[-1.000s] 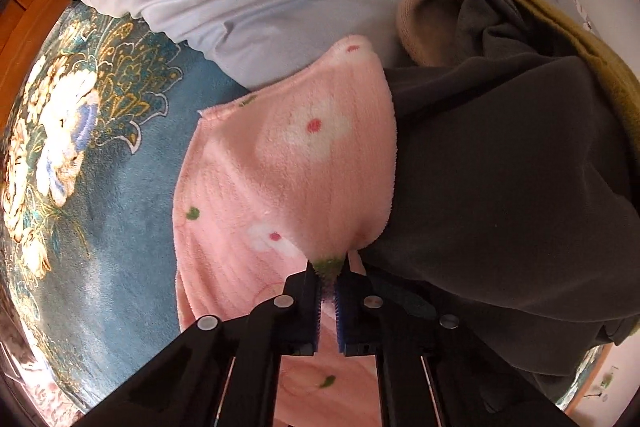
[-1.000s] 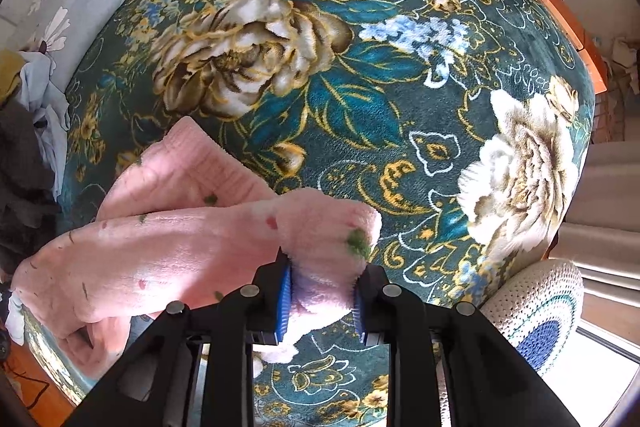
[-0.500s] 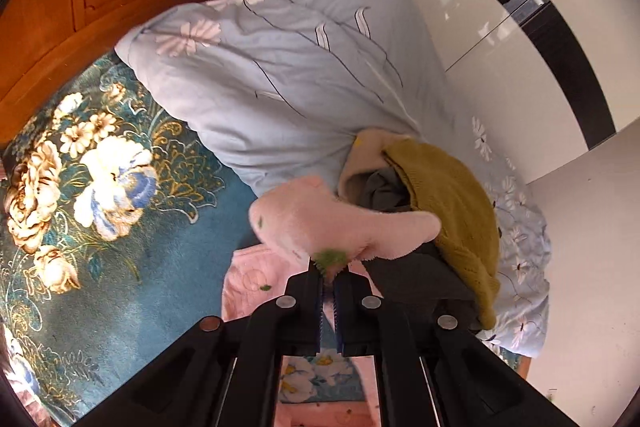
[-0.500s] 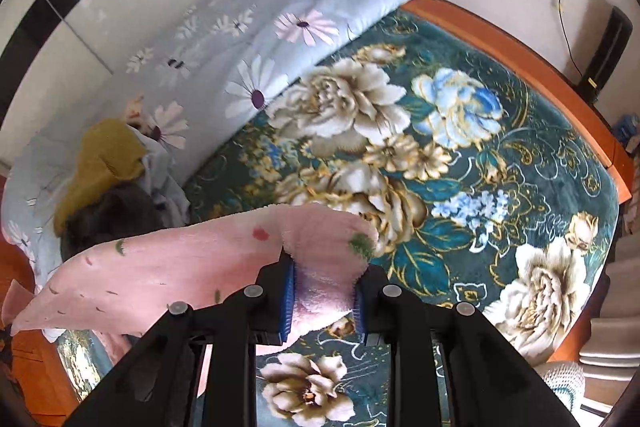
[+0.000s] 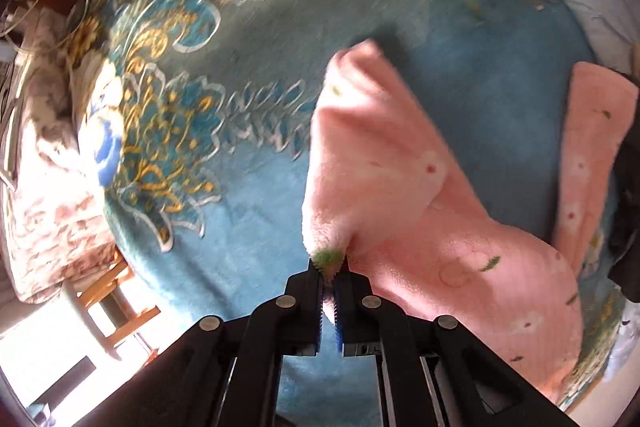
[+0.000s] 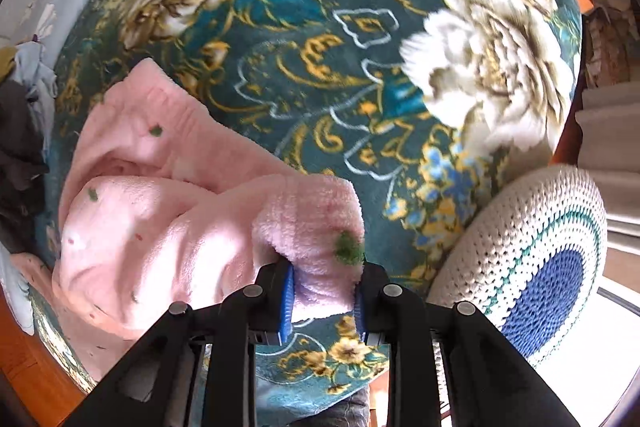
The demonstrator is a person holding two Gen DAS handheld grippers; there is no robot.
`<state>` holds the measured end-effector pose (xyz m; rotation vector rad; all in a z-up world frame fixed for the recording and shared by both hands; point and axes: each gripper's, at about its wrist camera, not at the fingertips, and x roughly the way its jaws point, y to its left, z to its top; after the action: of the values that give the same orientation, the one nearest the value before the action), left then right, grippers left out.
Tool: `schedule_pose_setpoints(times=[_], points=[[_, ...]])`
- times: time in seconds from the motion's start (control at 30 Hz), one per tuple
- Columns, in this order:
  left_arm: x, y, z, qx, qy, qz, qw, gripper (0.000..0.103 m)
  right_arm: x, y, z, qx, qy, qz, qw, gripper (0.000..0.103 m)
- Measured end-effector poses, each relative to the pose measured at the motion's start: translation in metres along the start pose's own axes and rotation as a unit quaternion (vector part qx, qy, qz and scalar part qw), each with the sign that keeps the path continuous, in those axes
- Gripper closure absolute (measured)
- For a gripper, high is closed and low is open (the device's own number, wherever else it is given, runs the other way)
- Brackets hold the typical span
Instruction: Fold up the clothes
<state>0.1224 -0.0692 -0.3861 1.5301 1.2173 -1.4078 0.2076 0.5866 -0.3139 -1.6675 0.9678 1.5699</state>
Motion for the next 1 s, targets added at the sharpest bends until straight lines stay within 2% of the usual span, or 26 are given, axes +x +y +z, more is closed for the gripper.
schedule_pose_setpoints(times=[0.13,0.3,0.4,0.47,0.57,0.67,0.83,0.9,1.0], points=[[0.007,0.02,-0.012,-0.023,0.01,-0.009,0.9997,0.098,-0.003,-0.005,-0.01,-0.005,-0.008,-0.002,1.0,0.078],[-0.007,0.023,-0.003,-0.026,-0.009,-0.023,0.9994,0.098,-0.02,0.0,-0.011,-0.019,-0.03,0.019,0.999,0.073],[-0.015,0.018,0.003,-0.015,-0.018,-0.026,0.9994,0.098,-0.033,-0.006,-0.015,-0.012,-0.042,0.032,0.999,0.066],[-0.015,0.012,0.004,-0.008,-0.019,-0.024,0.9995,0.098,-0.041,-0.01,-0.017,-0.008,-0.049,0.041,0.998,0.055],[-0.015,0.003,0.006,-0.001,-0.015,-0.018,0.9997,0.098,-0.051,-0.019,-0.024,0.004,-0.057,0.057,0.997,0.051],[-0.019,-0.003,0.012,0.002,-0.012,-0.01,0.9999,0.098,-0.042,-0.044,-0.045,0.058,-0.041,0.097,0.993,0.051],[-0.031,-0.007,0.017,-0.005,-0.02,-0.015,0.9997,0.098,-0.003,-0.06,-0.068,0.151,0.003,0.171,0.974,0.051],[-0.037,-0.011,0.029,-0.004,-0.027,-0.017,0.9995,0.098,0.015,-0.06,-0.07,0.178,0.012,0.179,0.967,0.051],[-0.048,-0.018,0.035,-0.002,-0.037,-0.019,0.9991,0.098,0.04,-0.065,-0.068,0.231,0.012,0.162,0.959,0.051]])
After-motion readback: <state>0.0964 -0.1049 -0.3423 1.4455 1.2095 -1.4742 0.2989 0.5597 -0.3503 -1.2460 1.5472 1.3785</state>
